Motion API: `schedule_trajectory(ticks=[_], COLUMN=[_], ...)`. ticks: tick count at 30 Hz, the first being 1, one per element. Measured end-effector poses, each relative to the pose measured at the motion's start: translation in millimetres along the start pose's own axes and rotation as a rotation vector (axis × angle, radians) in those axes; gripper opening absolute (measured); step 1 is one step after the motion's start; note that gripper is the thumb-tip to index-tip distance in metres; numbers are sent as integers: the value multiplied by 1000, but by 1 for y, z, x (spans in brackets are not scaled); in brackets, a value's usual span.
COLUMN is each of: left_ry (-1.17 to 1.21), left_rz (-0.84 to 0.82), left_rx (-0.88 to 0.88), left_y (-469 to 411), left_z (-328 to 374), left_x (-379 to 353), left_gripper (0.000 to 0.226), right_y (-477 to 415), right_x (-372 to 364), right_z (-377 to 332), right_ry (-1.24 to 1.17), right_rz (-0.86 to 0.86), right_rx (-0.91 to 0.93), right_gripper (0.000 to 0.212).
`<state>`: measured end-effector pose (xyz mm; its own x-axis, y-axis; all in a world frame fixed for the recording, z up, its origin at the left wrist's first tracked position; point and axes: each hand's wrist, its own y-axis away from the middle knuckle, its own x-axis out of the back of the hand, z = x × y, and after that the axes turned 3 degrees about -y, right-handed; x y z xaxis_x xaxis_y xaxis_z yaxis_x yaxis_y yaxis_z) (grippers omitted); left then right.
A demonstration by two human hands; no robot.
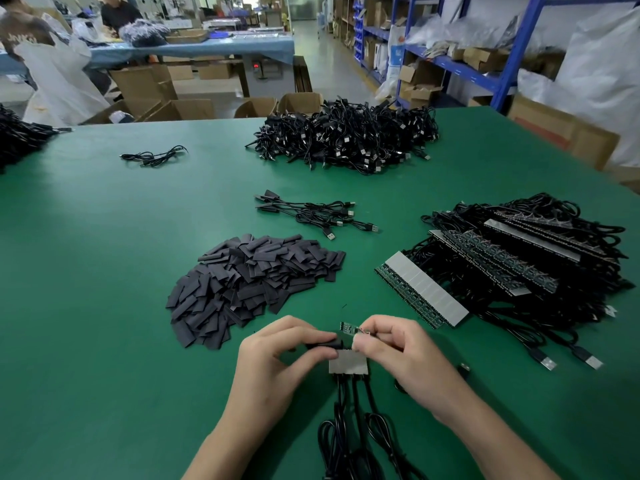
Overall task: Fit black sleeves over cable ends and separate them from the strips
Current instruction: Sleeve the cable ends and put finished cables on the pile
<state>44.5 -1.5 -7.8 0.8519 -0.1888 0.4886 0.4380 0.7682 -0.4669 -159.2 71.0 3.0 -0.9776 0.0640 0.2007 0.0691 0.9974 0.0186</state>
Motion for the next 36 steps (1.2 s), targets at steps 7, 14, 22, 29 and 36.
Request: schedule_trajectory(ticks=[7,14,22,29,36], left_ry=[86,68,69,50,28], left_rz=[64,42,16,14,12], left_rx=[103,87,43,46,27], left_y=[-3,-3,-2,-3,-2], left_z=[-4,-1,-1,-5,-4], left_x=[4,5,3,2,2], left_gripper=[10,5,2,18,17], right_y=[1,3,3,3,3], right_x=[-1,-1,-2,-1,-2], right_z=[-2,-2,-2,1,0], right_ry=[129,145,169,175,195], right_rz=[23,12,8,11,35], right_rx=[67,92,94,88,109], right_gripper=[41,38,36,34,39])
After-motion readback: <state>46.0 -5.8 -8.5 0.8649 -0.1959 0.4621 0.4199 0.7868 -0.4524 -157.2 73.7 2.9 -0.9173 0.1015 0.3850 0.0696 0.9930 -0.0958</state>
